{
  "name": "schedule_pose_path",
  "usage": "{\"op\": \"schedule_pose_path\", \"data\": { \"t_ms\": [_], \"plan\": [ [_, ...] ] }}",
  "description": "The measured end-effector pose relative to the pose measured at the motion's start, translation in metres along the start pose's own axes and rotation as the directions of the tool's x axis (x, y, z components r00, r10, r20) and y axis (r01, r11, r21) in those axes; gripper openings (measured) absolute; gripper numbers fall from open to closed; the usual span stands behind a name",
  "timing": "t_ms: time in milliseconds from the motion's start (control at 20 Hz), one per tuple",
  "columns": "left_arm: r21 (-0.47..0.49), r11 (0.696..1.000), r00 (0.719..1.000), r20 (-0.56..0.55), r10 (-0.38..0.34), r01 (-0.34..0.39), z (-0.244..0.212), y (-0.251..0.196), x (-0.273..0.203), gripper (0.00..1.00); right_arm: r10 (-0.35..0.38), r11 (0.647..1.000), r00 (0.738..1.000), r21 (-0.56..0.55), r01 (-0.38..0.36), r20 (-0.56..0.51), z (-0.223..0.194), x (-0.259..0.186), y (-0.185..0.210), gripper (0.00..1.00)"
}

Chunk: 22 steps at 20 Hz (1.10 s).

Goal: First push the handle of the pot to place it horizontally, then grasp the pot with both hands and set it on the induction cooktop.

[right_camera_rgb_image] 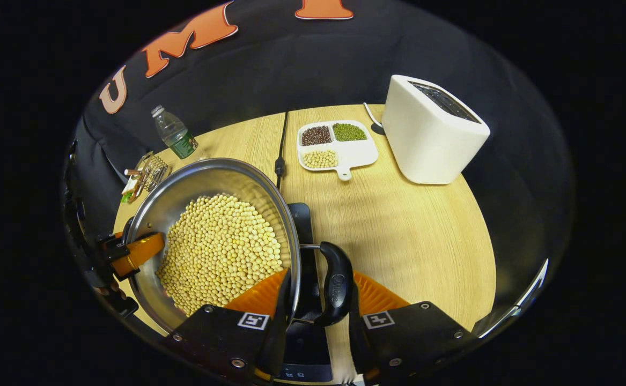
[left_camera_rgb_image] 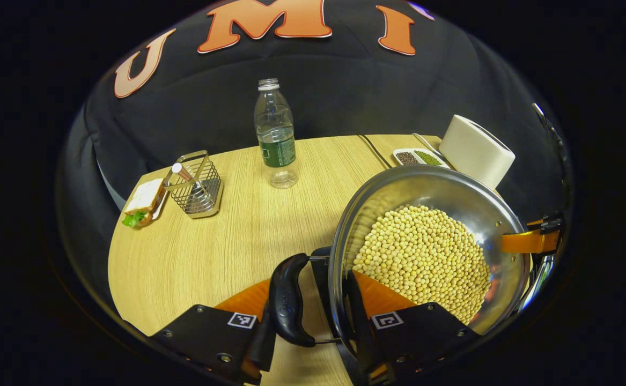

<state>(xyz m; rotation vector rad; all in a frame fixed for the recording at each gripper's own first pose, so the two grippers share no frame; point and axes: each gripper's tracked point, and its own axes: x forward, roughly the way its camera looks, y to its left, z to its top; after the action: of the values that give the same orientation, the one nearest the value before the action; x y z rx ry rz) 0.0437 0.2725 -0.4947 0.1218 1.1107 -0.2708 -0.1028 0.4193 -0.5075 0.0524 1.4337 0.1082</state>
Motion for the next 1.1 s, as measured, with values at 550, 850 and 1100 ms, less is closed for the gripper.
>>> {"op": "schedule_pose_path", "data": {
  "t_ms": [550, 850, 1100],
  "plan": [
    [-0.033, 0.999, 0.999, 0.030, 0.012, -0.011, 0.003, 0.006, -0.011, 0.67, 0.077, 0.993, 0.979, -0.100, -0.059, 0.190, 0.029, -0.060, -0.033, 0.82],
    [-0.005, 0.997, 0.981, 0.178, 0.082, -0.083, 0.050, 0.022, -0.062, 0.73, 0.051, 0.996, 0.915, -0.082, -0.019, 0.401, 0.082, -0.141, -0.065, 0.91],
    [-0.080, 0.991, 0.929, 0.347, 0.129, -0.108, 0.119, 0.032, -0.123, 0.81, 0.080, 0.992, 0.831, -0.127, -0.011, 0.550, 0.116, -0.195, -0.047, 0.94]
  ]
}}
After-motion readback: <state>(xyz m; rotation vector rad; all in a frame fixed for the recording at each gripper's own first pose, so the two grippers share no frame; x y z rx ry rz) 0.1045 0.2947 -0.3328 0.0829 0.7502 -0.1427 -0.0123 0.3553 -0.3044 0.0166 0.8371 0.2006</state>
